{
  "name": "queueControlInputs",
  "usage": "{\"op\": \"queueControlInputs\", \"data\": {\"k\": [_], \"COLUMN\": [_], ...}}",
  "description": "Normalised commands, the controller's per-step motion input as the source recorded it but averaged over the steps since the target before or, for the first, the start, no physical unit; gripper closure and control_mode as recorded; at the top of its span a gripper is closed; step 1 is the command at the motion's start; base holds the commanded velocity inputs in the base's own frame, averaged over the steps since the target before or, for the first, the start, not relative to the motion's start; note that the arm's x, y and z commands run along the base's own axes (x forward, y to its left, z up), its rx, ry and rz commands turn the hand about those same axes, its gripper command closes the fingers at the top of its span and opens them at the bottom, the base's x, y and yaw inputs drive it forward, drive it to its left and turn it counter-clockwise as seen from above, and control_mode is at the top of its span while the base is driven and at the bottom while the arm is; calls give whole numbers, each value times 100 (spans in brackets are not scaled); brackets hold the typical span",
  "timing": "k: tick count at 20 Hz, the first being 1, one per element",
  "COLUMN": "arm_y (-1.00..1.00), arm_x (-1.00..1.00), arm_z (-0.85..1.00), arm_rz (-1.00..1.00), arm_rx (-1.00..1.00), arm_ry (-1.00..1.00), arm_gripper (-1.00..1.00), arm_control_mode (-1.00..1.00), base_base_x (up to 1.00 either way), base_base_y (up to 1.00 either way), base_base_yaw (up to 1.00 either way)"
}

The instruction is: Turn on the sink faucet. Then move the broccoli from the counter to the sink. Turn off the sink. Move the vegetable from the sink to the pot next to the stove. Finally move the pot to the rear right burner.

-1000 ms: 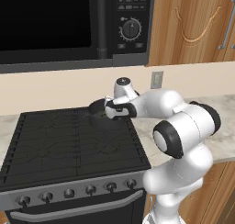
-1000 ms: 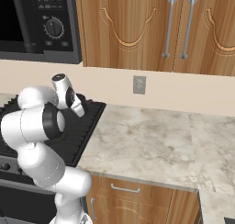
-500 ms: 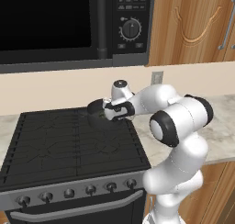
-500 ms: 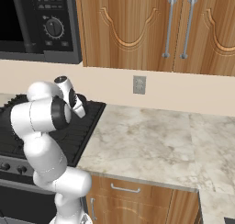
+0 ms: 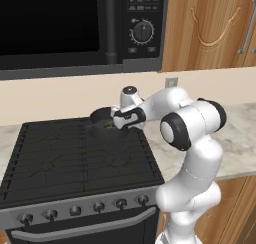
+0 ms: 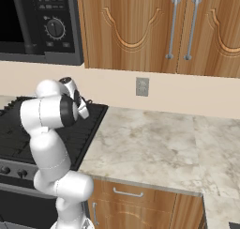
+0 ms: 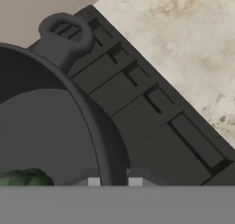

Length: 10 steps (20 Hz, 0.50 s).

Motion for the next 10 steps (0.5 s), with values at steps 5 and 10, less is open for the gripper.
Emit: {"op": "queueControlInputs", "data": {"k": [5,10], "arm_y": [0,0], "arm_x": [7,0], "arm_z": [-9,-6], "arm_rz": [0,0], "arm_rx": [0,0], "arm_ry": [0,0], "arm_gripper": [100,-100], "arm_control_mode": [-100,-100], "base_base_x": [0,0], "base_base_y": [0,0], "base_base_yaw": [0,0]}}
